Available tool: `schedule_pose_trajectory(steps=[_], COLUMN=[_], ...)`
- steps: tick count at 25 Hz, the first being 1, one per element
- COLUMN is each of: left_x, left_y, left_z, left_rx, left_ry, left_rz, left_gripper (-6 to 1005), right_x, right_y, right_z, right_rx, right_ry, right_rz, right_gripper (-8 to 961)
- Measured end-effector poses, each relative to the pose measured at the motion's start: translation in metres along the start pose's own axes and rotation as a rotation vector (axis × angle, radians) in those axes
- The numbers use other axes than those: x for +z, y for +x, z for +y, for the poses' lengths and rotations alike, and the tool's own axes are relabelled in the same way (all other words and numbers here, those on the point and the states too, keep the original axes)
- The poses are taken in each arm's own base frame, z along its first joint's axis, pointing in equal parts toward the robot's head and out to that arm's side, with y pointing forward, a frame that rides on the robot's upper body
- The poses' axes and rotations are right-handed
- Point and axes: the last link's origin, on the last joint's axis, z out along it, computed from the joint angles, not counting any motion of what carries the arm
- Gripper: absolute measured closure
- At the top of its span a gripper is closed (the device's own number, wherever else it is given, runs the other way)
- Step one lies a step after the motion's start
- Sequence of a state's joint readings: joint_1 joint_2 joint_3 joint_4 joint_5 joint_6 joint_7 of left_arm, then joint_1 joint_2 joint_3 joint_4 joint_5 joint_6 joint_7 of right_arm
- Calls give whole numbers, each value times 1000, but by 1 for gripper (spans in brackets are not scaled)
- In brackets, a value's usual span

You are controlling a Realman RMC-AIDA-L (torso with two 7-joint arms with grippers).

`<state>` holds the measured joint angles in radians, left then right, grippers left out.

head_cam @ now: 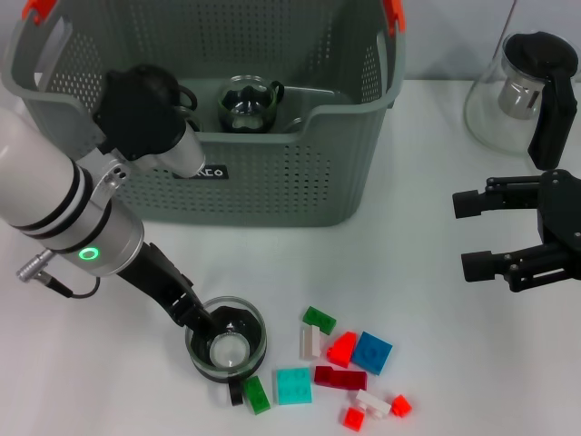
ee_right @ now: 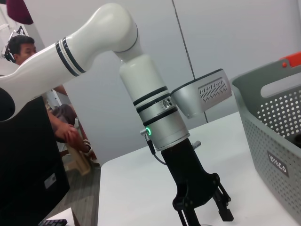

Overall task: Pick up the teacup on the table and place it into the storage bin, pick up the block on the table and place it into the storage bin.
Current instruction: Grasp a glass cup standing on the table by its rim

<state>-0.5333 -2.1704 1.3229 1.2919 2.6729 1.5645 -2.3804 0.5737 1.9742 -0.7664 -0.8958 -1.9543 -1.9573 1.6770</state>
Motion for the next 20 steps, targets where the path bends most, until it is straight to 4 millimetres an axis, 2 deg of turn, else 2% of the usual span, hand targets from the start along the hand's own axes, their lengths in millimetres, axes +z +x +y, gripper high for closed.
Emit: schedule_pose_trajectory(steps=[20], left_x=[11], left_y=[2], left_z=[-1], left_rx=[0], left_ry=[-5], left_rz=[-13], left_gripper=[220], right_x=[-3], right_y=[-1], right_z=[-1], right_rx=[4], right_ry=[11], right_rz=[-10], right_gripper=[39])
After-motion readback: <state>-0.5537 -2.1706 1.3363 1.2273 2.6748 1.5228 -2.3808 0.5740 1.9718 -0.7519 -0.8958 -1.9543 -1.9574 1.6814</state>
